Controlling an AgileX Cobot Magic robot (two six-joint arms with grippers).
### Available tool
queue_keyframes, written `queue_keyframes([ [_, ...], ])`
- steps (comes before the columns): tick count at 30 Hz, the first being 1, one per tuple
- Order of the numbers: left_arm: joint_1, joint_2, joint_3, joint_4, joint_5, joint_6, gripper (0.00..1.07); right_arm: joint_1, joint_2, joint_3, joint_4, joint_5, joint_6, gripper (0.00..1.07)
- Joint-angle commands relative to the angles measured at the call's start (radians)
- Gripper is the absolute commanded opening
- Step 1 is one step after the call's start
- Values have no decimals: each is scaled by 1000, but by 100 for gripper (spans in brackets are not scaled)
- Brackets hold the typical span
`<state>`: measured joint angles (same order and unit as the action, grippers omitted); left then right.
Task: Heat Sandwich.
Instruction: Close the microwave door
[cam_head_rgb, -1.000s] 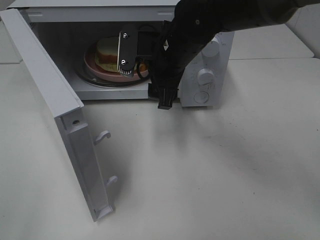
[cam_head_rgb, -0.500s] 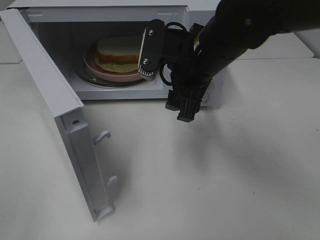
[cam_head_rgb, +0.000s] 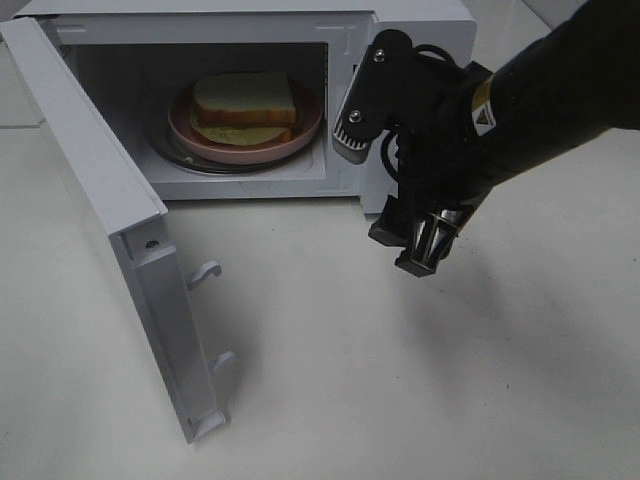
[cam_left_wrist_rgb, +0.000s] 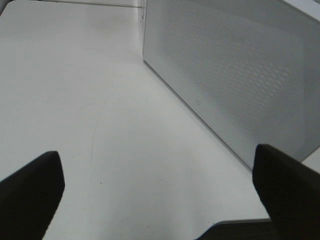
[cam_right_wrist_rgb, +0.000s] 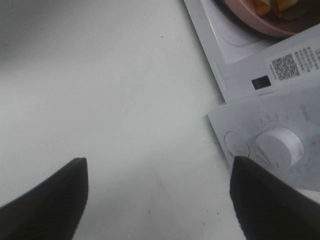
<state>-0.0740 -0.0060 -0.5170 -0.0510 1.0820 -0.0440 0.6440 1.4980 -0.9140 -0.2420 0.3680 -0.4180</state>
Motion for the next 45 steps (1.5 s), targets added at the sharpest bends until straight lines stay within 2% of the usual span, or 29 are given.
queue_keyframes([
  [1, -2, -16, 2, -1, -15, 3, 97, -4, -65, 54, 0, -8, 88, 76],
  [11, -2, -16, 2, -1, -15, 3, 97, -4, -189, 116, 0, 46, 261, 76],
  [23, -2, -16, 2, -1, -15, 3, 97, -4, -374, 120, 0, 303, 489, 76],
  [45, -2, -16, 2, -1, -15, 3, 97, -4, -715, 121, -1, 721, 502, 76],
])
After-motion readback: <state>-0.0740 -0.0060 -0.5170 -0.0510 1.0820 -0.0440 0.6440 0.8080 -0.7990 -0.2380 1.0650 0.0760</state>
